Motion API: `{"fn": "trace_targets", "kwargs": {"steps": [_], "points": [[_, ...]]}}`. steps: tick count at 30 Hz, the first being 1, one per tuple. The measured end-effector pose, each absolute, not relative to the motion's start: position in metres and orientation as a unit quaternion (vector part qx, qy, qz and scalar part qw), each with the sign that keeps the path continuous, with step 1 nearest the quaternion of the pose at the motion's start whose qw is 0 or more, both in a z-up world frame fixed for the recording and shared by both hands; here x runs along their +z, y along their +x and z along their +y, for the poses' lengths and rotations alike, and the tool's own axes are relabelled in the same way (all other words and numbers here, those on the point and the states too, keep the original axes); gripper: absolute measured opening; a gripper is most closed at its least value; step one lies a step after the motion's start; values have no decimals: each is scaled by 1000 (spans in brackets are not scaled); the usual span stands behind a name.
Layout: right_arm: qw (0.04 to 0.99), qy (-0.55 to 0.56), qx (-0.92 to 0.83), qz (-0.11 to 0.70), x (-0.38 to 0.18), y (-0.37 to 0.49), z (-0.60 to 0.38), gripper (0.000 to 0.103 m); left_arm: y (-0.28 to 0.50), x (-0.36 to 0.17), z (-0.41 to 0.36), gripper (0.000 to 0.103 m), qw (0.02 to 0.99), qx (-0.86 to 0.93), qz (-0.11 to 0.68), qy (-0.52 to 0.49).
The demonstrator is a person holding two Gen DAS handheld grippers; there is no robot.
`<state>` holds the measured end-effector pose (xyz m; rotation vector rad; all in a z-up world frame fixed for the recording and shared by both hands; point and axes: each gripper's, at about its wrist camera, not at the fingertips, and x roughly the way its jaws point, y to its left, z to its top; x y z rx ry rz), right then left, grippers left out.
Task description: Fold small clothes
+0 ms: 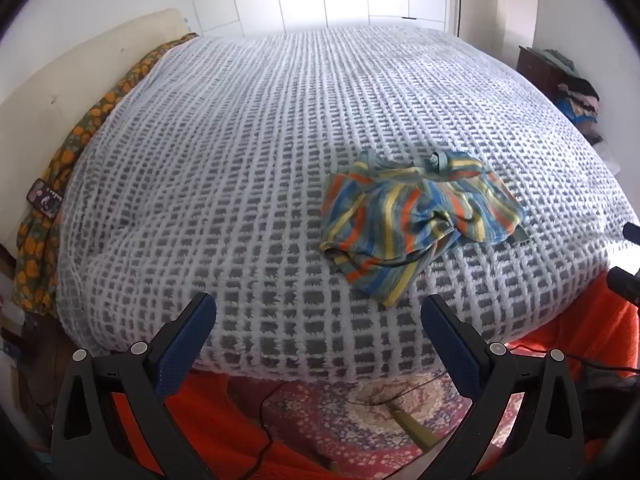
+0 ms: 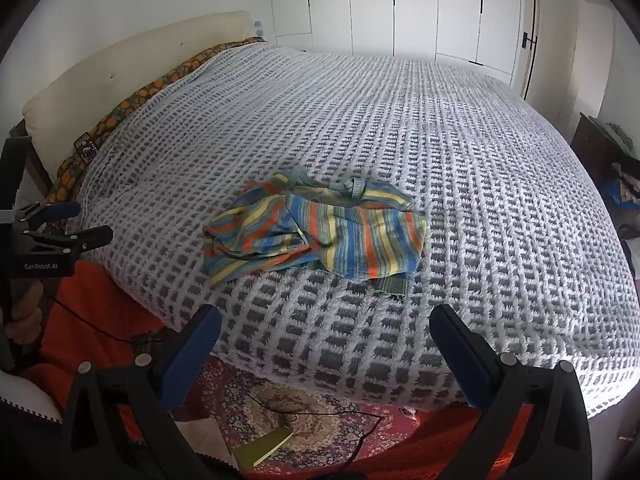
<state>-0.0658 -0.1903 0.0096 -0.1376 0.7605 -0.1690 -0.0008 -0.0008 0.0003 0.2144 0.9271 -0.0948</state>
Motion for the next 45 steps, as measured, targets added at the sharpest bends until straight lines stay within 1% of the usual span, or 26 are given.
{"fn": "trace_targets", "kwargs": {"steps": [2,21,45], "points": [[922,-67,-82,371,9,-66,-191,103,1,-1,4,102,887,-50,450,88],[925,-70,-72,365,10,-67,-181,103,-3,6,4,102,890,-47,444,89],[925,-57,-97,364,20,-66,-186,103,9,-8,-8,102,877,-67,464,101]]}}
